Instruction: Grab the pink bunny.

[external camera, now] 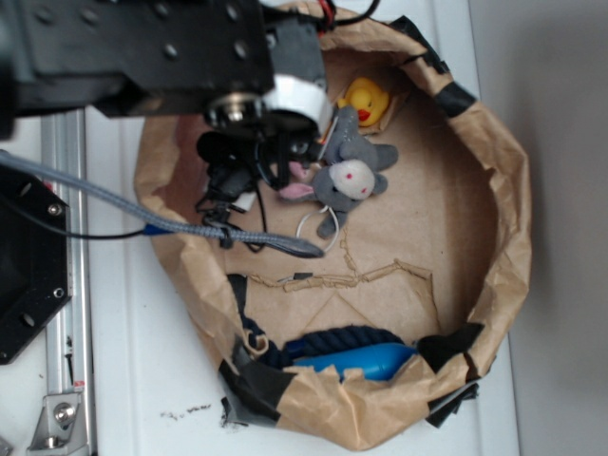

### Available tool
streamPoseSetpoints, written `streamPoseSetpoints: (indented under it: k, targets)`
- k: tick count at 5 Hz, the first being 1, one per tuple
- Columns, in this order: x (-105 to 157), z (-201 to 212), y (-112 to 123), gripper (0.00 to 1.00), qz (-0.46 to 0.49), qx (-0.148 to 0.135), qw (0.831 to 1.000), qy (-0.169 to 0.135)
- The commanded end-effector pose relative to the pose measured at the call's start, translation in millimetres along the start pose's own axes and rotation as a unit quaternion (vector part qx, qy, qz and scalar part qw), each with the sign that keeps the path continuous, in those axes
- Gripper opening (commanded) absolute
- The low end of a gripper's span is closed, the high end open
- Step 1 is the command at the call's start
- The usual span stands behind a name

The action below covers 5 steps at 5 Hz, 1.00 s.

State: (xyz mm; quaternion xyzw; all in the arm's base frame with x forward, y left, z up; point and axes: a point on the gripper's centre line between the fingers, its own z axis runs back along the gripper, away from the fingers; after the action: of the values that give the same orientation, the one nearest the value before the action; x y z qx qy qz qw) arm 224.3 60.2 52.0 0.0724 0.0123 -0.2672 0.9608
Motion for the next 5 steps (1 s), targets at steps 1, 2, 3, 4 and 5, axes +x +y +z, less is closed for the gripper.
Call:
streamPoseSetpoints:
  k: [1, 2, 3, 4, 5]
  targets:
    - [-5.9, -42.4, 27.4, 1.0, -0.008, -0.02, 0.999, -0.043]
    - [1.7, -22.7, 24.6, 0.0, -0.001, 0.0, 0.997, -0.077]
    - [19.9, 29.1, 24.4, 0.0, 0.026, 0.028, 0.994, -0.104]
    - [47.1, 85.1, 7.3, 0.0, 0.07, -0.021, 0.991, -0.115]
    - [58.0, 136.7, 0.0, 0.0, 0.145, -0.018, 0.982, -0.117]
